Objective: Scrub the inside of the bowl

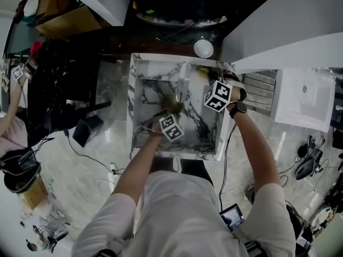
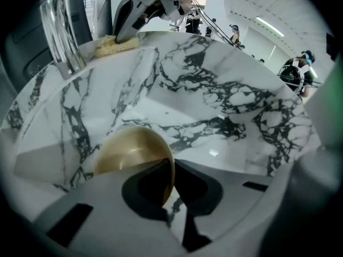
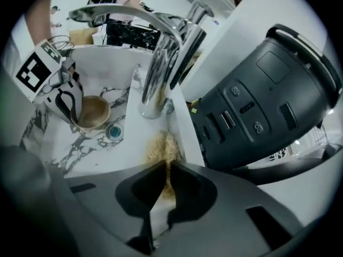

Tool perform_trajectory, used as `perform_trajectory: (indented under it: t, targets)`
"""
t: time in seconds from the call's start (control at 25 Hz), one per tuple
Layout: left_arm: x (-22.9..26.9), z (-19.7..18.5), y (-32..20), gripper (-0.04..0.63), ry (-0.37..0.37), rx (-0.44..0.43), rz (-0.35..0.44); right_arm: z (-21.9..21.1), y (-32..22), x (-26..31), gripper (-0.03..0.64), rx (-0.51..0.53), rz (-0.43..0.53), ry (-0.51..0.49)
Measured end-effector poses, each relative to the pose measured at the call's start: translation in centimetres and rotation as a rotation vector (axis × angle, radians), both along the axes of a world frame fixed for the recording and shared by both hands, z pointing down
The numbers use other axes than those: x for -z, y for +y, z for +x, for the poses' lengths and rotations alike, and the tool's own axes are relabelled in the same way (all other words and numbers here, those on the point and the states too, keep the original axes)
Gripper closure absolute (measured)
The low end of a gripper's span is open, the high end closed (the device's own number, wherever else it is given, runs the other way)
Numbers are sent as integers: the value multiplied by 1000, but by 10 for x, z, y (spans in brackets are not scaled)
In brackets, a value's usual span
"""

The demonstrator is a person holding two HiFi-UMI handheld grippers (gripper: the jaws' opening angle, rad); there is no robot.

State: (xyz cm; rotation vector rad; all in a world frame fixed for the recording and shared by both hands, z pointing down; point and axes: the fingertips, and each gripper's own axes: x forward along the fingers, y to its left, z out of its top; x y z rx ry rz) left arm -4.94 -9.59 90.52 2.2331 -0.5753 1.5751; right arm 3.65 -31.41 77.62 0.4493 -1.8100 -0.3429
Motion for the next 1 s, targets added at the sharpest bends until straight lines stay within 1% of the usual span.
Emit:
perform_trajectory:
  t: [0.08,0.2,0.28,0.4,0.52,0.6,0.68,0.76,0.84,0.92,1.0]
  targets:
    - [8,-1,-4,575,7,28,26,2,2,5,588,-45,-35,-53]
    - [25,1,-11,577,50,98,24,8,13,19,589,-111,-69,-129]
    - [41,4,-13,576,95,157,23,14,26,32,589,-157,-89,-184]
    - [77,9,-15,576,191,234,28,21,46,64,589,-223,-126,-292]
    - [125,19,-19,576,344,299,27,34,68,103,589,-260,-145,-398]
    - [158,25,-14,577,460,328,6,43,90,127,589,-286,-170,-482]
    - [189,30,-6,577,606,373,-35,47,118,152,589,-295,-214,-561]
    - [222,36,0,577,759,415,-87,48,144,176,589,-281,-252,-618]
    - [252,40,5,577,881,429,-117,42,165,203,589,-249,-275,-681]
    - [278,43,9,577,966,419,-124,32,183,231,589,-209,-293,-737]
    - [299,47,12,577,1024,390,-120,21,197,254,589,-155,-305,-772]
